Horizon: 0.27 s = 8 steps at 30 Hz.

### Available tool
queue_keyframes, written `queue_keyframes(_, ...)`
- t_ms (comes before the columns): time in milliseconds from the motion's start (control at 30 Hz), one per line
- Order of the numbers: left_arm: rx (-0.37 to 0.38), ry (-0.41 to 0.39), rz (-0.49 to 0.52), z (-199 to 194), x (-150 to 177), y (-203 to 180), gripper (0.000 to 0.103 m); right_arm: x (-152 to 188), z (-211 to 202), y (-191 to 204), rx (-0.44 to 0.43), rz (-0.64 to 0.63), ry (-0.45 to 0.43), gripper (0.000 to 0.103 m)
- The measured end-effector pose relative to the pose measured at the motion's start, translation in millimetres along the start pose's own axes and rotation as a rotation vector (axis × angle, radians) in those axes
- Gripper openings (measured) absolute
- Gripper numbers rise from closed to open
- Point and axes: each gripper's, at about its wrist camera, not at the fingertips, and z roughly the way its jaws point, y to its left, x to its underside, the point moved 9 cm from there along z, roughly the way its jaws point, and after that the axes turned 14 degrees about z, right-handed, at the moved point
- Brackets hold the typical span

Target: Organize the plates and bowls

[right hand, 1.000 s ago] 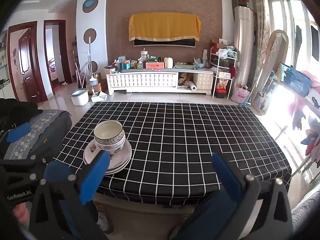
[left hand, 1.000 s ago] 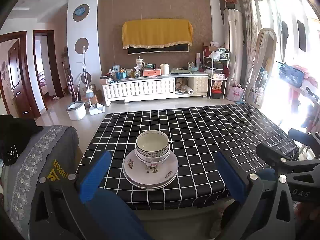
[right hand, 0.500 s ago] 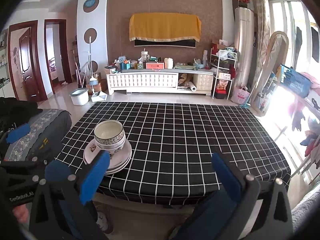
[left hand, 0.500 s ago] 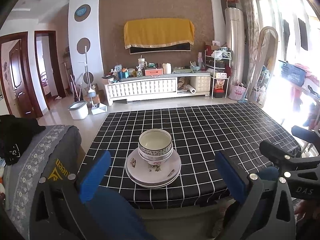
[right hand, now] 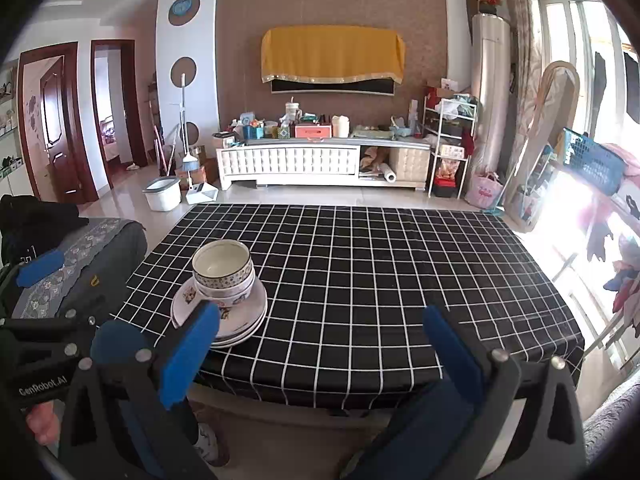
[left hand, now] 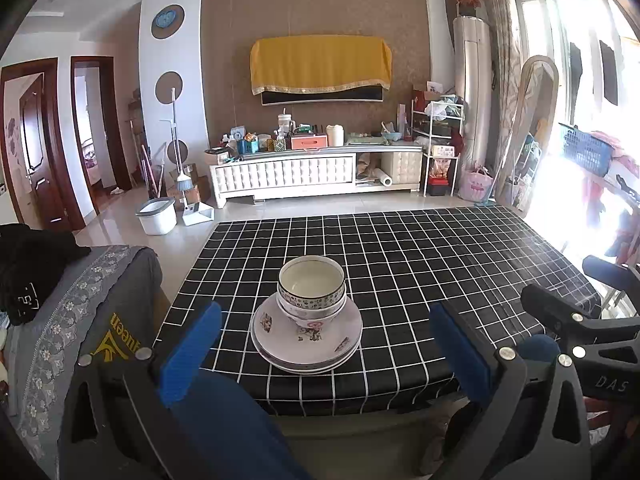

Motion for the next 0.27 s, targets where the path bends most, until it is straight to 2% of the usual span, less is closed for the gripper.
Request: queue_keyframes(267, 0.010, 0.006, -0.013, 0.3, 1.2, -0.1, 0.103, 0.4, -0.2, -0.6, 0.000, -0.002, 0.000, 0.103)
